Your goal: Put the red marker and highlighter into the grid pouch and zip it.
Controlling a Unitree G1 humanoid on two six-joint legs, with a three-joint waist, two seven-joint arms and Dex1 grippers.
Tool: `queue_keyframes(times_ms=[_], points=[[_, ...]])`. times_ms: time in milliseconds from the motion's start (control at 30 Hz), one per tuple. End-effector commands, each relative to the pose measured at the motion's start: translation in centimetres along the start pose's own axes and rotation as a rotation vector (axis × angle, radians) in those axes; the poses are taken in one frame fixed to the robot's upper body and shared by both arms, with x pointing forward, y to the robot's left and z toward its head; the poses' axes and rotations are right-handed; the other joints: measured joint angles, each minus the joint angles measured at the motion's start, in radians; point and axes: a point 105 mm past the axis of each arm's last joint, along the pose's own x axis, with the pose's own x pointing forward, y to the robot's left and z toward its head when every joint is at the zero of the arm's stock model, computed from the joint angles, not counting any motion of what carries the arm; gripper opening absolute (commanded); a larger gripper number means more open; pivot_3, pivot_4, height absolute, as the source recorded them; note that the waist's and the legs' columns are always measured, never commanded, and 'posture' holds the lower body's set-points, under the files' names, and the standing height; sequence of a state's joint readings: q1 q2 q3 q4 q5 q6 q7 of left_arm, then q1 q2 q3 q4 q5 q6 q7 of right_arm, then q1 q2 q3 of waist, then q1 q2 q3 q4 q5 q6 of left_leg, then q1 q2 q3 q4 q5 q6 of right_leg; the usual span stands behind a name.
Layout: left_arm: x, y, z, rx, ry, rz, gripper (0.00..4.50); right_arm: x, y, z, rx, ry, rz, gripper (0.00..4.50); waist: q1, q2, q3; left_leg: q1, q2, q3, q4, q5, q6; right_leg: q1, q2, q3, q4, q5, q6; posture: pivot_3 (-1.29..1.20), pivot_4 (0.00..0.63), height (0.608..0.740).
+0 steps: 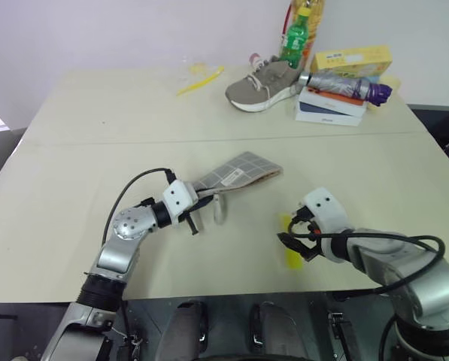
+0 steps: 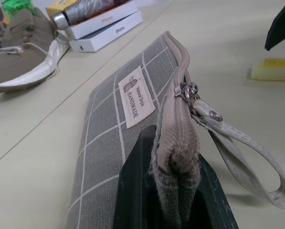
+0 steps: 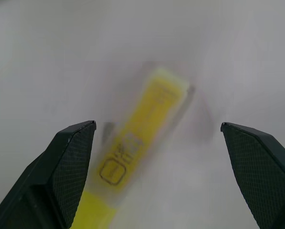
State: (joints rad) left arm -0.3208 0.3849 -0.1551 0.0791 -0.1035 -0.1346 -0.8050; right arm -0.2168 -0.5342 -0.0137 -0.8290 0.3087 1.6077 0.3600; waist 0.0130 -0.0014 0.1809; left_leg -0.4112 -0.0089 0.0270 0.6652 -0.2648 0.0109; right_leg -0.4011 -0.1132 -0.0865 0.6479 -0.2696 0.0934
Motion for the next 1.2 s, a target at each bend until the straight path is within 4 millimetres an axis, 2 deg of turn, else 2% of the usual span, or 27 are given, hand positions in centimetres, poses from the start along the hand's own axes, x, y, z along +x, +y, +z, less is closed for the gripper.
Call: queue_keyframes(times_ms=[33,67,100,167,300,333,433,533,633,700,800,1200], points=[[0.3,0.1,1.0,0.01,-0.034,-0.003,0.0,0.5,1.4,-1.2,0.024,0.036,0.033,4.36,0.0,0.0,0.0,0.0,0.0,0.0,0.0,0.0,0.0,0.0,0.0,0.0,0.0,0.0,0.0,0.0,0.15,0.733],[0.2,0.1,1.0,0.009,-0.034,-0.001,0.0,0.6,1.7,-1.4,0.026,0.042,0.04,4.36,0.0,-0.002,-0.001,0.0,0.0,0.0,0.0,0.0,0.0,0.0,0.0,0.0,0.0,0.0,0.0,0.0,0.15,0.733],[0.1,0.1,1.0,0.009,-0.034,0.001,0.0,0.7,1.9,-1.6,0.027,0.049,0.044,3.85,0.0,-0.003,-0.002,0.0,0.0,0.0,0.0,0.0,0.0,0.001,0.001,0.0,0.0,0.0,0.0,0.0,0.15,0.733],[0.0,0.2,1.0,0.009,-0.032,0.008,0.0,0.8,1.8,-1.6,0.031,0.055,0.039,3.12,0.0,-0.003,-0.002,0.001,0.0,0.0,0.0,0.0,0.0,0.001,0.001,0.0,0.0,0.0,0.0,0.0,0.15,0.733],[-0.3,0.5,1.0,0.007,-0.03,0.024,0.0,1.0,0.9,-0.8,0.044,0.047,0.018,1.1,-0.001,-0.003,-0.002,0.002,0.0,0.0,0.0,0.0,0.0,0.002,0.001,0.0,0.0,0.0,0.0,0.0,0.15,0.733],[-0.4,0.5,1.0,0.007,-0.028,0.027,0.0,1.0,0.5,-0.3,0.045,0.032,0.009,0.82,-0.001,-0.003,-0.002,0.002,0.0,0.0,0.0,0.0,0.0,0.002,0.001,0.0,0.0,0.0,0.0,0.0,0.15,0.733],[-0.5,0.7,1.0,0.009,-0.026,0.031,0.0,0.6,0.1,1.4,0.016,-0.019,0.006,0.84,-0.002,-0.003,-0.002,0.002,0.001,0.0,0.0,0.0,0.0,0.002,0.001,0.0,0.0,0.0,0.0,0.0,0.15,0.733],[-0.9,1.2,1.1,-0.001,-0.029,0.047,0.0,-1.1,-1.0,5.3,-0.333,-0.184,-0.054,0.84,-0.001,-0.001,-0.001,0.0,0.0,0.001,0.0,0.0,0.0,-0.001,0.001,0.0,0.0,0.0,0.0,0.0,0.15,0.733],[-1.0,1.4,1.2,-0.008,-0.035,0.051,0.0,-2.2,-2.4,7.7,-0.583,-0.267,-0.105,0.84,-0.001,-0.002,-0.001,-0.002,-0.001,0.001,0.0,-0.001,0.002,-0.003,0.001,0.0,-0.001,0.0,0.001,0.0,0.15,0.733],[-1.0,1.5,1.4,-0.01,-0.043,0.053,0.0,-2.4,-2.5,8.2,-0.711,-0.285,-0.104,0.84,-0.002,-0.002,-0.001,-0.002,0.0,0.001,0.0,-0.001,0.002,-0.003,0.002,0.0,-0.001,-0.001,0.002,0.0,0.15,0.733],[-1.0,1.5,1.5,-0.01,-0.05,0.05,0.0,-2.1,-2.8,8.4,-0.795,-0.292,-0.106,0.84,-0.002,-0.002,-0.001,-0.002,0.001,0.001,0.0,-0.001,0.003,-0.003,0.003,0.0,-0.001,-0.001,0.002,0.0,0.15,0.733],[-0.1,0.4,2.4,-0.01,-0.097,0.015,0.0,-0.5,-2.8,9.4,-0.835,-0.325,-0.119,0.84,0.001,-0.002,-0.001,-0.002,0.0,0.001,0.0,-0.001,0.002,-0.002,0.001,0.0,-0.001,-0.001,0.002,0.0,0.15,0.733]])
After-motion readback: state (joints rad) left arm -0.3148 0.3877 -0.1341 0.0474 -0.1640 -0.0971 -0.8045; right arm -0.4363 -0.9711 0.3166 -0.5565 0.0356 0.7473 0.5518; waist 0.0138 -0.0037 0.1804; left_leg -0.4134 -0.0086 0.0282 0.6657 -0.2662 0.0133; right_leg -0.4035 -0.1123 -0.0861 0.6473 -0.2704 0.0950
